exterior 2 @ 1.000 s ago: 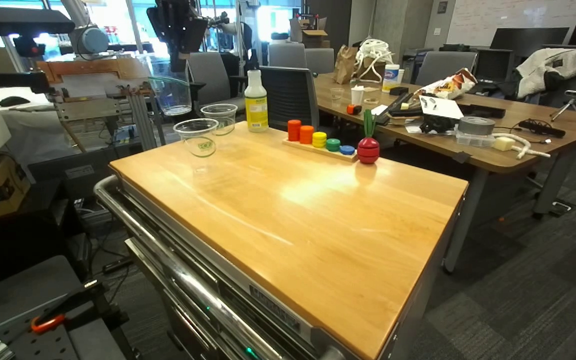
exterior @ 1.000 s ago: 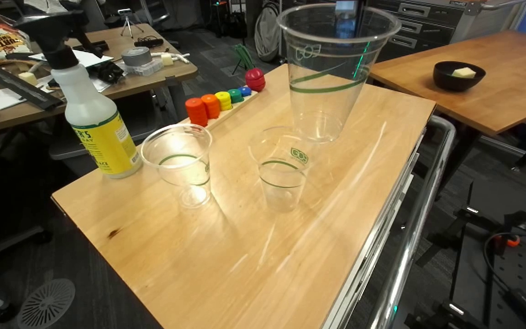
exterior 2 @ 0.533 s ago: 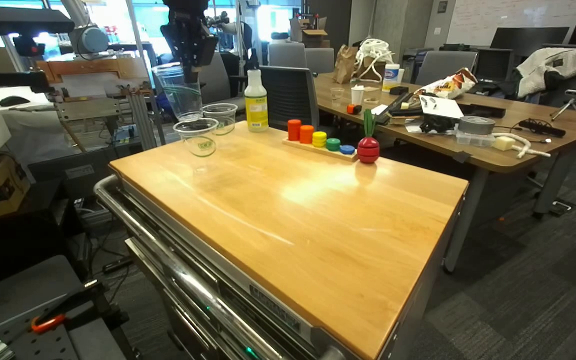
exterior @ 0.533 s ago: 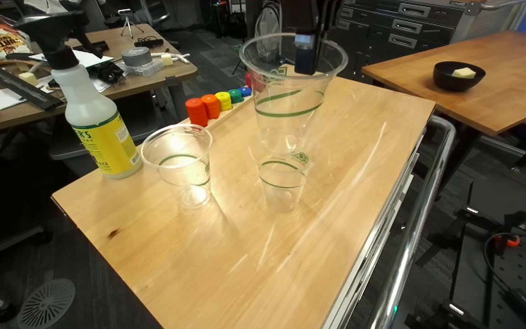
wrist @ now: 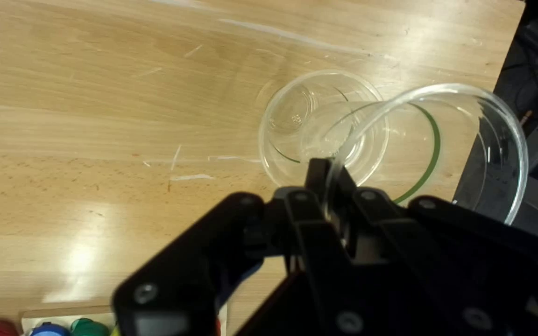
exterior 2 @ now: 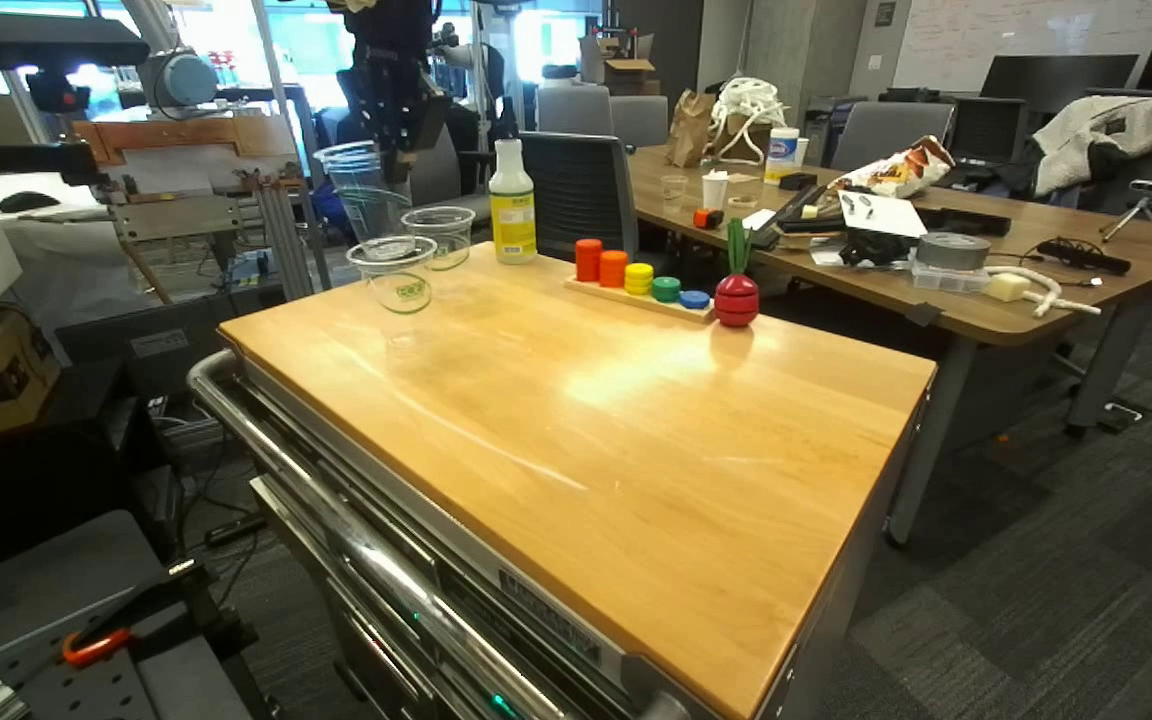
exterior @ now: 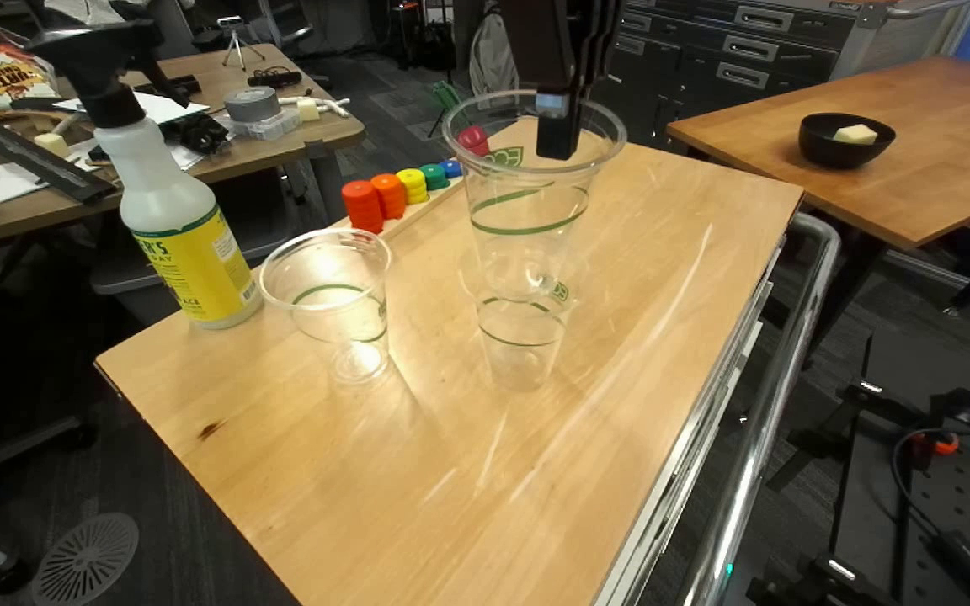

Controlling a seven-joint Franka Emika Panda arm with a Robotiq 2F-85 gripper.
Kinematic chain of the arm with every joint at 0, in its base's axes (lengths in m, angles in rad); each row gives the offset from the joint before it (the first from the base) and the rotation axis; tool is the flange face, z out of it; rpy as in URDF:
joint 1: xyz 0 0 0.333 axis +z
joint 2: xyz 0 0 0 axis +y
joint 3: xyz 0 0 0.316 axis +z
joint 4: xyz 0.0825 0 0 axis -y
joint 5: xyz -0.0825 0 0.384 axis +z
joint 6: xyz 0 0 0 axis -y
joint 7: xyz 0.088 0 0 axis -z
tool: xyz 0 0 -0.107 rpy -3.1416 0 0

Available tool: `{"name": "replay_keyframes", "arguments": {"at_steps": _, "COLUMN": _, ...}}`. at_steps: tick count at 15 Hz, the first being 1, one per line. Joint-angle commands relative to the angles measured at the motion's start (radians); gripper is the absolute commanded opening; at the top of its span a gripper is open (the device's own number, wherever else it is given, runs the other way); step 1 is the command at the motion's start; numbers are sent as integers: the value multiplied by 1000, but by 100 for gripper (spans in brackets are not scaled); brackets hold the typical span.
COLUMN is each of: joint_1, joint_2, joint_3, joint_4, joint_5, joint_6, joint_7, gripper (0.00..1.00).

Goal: Stack the cups

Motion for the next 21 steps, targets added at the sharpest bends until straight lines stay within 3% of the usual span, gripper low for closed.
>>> {"name": "replay_keyframes", "arguments": {"at_steps": 1, "joint_1": -3, "joint_2": 30, "joint_3": -9, "joint_4": 15, "joint_5": 23, "joint_6": 16, "joint_7": -54, "gripper": 1}}
{"name": "replay_keyframes", "arguments": {"at_steps": 7, "joint_1": -6, "joint_2": 78, "joint_3": -9, "joint_4": 20, "joint_5": 17, "joint_6": 25, "joint_7": -82, "gripper": 1}}
{"name": "replay_keyframes", "arguments": {"at_steps": 8, "joint_1": -7, "joint_2": 81, "joint_3": -10, "joint_4": 18, "joint_5": 13, "joint_6": 25, "joint_7": -86, "gripper": 31}}
{"name": "replay_keyframes", "arguments": {"at_steps": 10, "joint_1": -8, "joint_2": 72, "joint_3": -9, "joint_4": 11, "joint_5": 4, "joint_6": 30, "joint_7": -91, "gripper": 38}}
{"name": "replay_keyframes", "arguments": {"at_steps": 18, "joint_1": -7, "joint_2": 25, "joint_3": -8, "joint_4": -31, "joint_5": -46, "joint_6": 62, "joint_7": -111, "gripper": 98}}
{"name": "replay_keyframes", "arguments": {"at_steps": 21, "joint_1": -7, "joint_2": 64, "joint_3": -9, "joint_4": -21, "joint_5": -49, "joint_6": 52, "joint_7": -117, "gripper": 100}}
